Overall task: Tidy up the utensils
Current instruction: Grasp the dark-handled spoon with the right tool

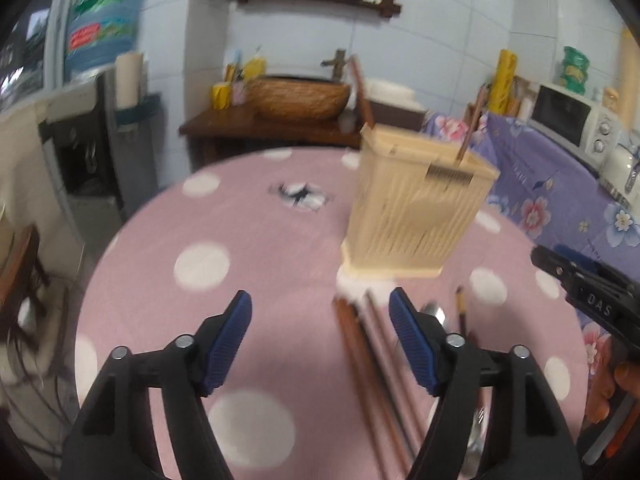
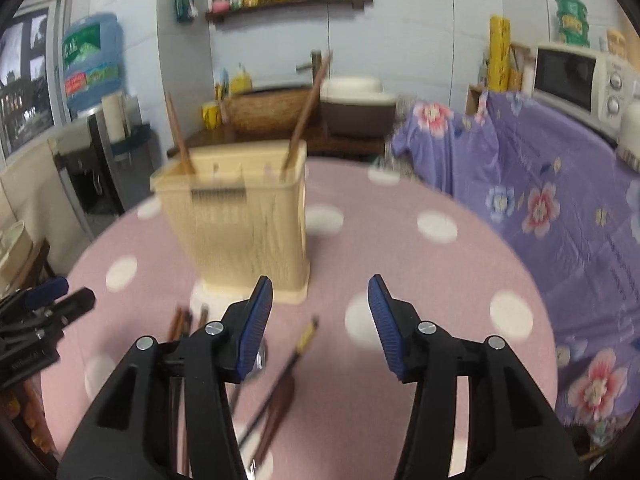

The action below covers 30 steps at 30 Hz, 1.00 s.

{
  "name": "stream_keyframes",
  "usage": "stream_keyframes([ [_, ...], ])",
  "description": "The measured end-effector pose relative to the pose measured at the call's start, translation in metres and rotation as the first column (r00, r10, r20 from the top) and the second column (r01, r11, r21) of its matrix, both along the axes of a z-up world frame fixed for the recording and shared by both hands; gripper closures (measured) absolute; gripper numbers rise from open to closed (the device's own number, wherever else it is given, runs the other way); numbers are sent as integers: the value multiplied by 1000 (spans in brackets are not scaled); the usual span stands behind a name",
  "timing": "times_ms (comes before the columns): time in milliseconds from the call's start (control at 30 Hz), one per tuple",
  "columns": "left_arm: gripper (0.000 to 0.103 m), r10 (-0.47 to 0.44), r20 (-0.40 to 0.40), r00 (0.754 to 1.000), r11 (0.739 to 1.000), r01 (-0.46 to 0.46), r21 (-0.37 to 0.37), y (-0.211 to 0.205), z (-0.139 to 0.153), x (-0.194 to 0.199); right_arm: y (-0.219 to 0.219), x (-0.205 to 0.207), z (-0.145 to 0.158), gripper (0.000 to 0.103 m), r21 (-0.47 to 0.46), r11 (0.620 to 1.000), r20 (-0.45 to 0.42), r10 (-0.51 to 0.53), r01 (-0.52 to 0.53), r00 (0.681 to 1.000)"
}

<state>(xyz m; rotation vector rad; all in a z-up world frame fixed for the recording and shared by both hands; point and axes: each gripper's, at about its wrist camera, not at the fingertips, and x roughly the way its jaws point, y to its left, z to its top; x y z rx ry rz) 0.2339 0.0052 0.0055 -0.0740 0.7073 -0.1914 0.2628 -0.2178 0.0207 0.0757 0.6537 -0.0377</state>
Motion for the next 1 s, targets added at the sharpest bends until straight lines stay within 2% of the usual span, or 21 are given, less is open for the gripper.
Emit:
stream_keyframes([
  [67,49,-1,-68,998,1000,0,-14,4,-20,-7,2,-10,-23,59,28,1000,-61,-8,9,998],
  [167,55,-5,-118,993,1000,1,-29,2,-40,-15,7,-20,-52,62,58,998,-134,-17,25,991],
  [233,58,-38,-145,989,999,34,-32,-7,-48,-19,13,-27,-68,63,83,996,-170,-9,24,985],
  [467,64,-89,-170,981,995,94,21,-35,-63,-28,22,-33,-79,63,73,997,-189,-24,38,982],
  [633,69,-77,-188,979,995,87,44,-40,-71,-28,26,-28,-86,68,53,998,-217,-32,44,976],
  [733,72,-61,-176,982,994,77,82,-43,-72,-27,30,-26,-86,69,48,998,-219,-31,42,975],
  [833,73,-57,-179,982,994,72,78,-42,-73,-26,35,-24,-88,69,59,998,-231,-21,36,973],
  [933,73,-57,-168,984,993,74,95,-39,-74,-27,37,-22,-93,74,30,999,-245,-22,30,969],
  [1000,73,-48,-175,983,994,64,90,-32,-73,-26,32,-24,-93,82,16,999,-247,-23,28,969],
])
